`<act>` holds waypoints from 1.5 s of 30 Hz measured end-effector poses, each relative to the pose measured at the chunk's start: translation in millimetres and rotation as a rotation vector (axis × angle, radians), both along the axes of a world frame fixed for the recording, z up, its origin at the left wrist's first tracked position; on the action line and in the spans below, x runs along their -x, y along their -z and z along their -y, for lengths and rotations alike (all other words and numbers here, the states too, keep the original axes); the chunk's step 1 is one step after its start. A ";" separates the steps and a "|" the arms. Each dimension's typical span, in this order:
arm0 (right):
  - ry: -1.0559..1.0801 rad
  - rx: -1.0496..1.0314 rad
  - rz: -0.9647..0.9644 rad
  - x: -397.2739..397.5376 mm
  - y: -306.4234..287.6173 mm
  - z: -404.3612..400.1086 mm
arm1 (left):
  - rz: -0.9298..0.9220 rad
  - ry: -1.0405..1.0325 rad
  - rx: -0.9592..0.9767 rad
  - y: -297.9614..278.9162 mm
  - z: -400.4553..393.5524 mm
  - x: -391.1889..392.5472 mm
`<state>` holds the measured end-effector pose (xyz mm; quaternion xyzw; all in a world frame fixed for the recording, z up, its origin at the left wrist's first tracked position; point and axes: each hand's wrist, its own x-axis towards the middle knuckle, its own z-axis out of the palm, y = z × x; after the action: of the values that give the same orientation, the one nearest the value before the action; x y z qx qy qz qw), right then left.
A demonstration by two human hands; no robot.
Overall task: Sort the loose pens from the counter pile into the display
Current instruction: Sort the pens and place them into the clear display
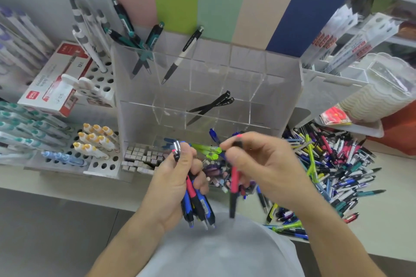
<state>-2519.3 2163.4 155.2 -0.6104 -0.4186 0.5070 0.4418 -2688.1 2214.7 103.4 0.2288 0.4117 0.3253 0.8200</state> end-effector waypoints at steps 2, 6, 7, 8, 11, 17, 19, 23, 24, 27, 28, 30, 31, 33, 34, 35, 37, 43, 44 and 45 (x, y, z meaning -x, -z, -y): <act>-0.127 0.076 0.032 18.5 6.7 -4.2 | -0.042 0.133 -0.029 0.9 3.9 0.2; -0.250 0.016 0.364 22.8 27.7 -7.0 | -0.063 0.198 0.059 2.1 13.4 -1.9; -0.276 0.001 0.388 19.9 28.9 -7.0 | -0.044 0.189 0.067 2.3 13.4 -1.3; -0.292 -0.009 0.398 16.6 29.7 -6.7 | -0.021 0.188 0.064 1.3 12.8 -0.1; -0.281 0.057 0.290 7.7 28.3 -6.4 | -0.041 0.235 -0.022 1.5 11.1 4.4; -0.169 0.143 -0.038 -19.5 13.7 -13.1 | -0.125 0.337 -0.158 8.0 12.0 7.9; -0.061 0.057 -0.018 -31.8 4.5 -18.4 | -0.042 0.332 -0.157 6.6 9.3 10.0; -0.050 -0.104 0.060 -35.6 -11.9 -31.3 | 0.024 0.312 -0.216 -2.2 1.1 10.6; -0.072 -0.134 0.086 -33.1 -16.6 -35.9 | 0.029 0.276 -0.226 -6.1 -1.2 9.2; -0.047 -0.297 0.138 -30.9 -34.9 -53.0 | 0.073 0.102 -0.195 -18.7 -9.7 4.3; 0.023 -0.394 0.182 -33.1 -42.1 -59.0 | 0.090 0.052 -0.174 -23.0 -12.9 2.8; 0.228 -0.587 0.335 -40.5 -57.6 -71.7 | 0.122 -0.009 -0.140 -28.8 -18.8 2.1; 0.319 -0.652 0.431 -44.7 -64.3 -79.4 | 0.132 -0.017 -0.125 -31.0 -20.8 2.4; 0.414 -0.707 0.604 -48.4 -69.6 -98.3 | 0.159 0.000 -0.084 -32.5 -22.6 2.9; 0.419 -0.696 0.676 -48.2 -67.4 -109.4 | 0.180 0.025 -0.056 -32.8 -22.0 2.4; 0.400 -0.662 0.743 -47.0 -63.0 -120.2 | 0.195 0.048 -0.028 -33.0 -20.6 2.0; 0.303 -0.532 0.849 -42.5 -51.0 -135.8 | 0.219 0.074 0.005 -32.5 -17.6 0.1; 0.387 -0.577 0.950 -23.0 -39.1 -98.4 | 0.192 0.090 0.023 -23.7 -12.3 -1.8; 0.391 -0.648 0.929 -13.8 -37.6 -83.6 | 0.188 0.070 0.034 -22.4 -12.3 -2.8; 0.361 -0.689 0.912 -3.3 -34.9 -68.5 | 0.189 0.044 0.044 -22.3 -12.2 -4.3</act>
<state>-2516.0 2231.9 190.2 -0.6496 -0.5957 -0.0539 0.4693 -2683.8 2226.9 125.7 0.1882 0.3344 0.3183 0.8669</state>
